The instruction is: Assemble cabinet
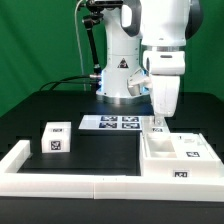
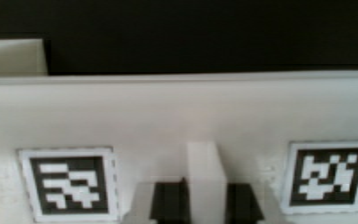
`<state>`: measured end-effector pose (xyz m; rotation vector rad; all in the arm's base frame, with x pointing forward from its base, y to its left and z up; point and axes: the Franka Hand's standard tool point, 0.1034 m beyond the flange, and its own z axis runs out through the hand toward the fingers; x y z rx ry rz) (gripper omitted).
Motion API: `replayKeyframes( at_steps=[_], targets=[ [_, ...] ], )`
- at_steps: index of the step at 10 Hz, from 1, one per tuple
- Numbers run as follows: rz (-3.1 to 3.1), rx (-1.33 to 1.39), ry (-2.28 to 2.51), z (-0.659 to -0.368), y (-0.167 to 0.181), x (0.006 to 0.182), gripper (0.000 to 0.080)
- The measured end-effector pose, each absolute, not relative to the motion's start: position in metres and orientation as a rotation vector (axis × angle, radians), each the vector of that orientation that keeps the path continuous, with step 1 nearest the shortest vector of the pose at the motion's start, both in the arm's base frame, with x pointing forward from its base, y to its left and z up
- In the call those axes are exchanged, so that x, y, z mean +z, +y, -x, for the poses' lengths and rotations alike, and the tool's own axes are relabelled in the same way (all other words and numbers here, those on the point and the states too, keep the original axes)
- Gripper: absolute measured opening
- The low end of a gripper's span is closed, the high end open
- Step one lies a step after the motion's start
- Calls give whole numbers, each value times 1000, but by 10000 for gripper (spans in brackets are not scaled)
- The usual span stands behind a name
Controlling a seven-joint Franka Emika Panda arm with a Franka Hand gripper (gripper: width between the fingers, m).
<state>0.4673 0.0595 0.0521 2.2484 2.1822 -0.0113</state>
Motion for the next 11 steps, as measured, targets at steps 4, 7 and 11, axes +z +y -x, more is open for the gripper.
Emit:
replayKeyframes(
  at_steps=[4, 7, 11],
  targets=[
    [-2251, -21, 2181, -467, 55, 53, 70],
    [-2259, -34, 2169, -467, 59, 59, 70],
    [-2267, -38, 2167, -467, 60, 58, 70]
  ],
)
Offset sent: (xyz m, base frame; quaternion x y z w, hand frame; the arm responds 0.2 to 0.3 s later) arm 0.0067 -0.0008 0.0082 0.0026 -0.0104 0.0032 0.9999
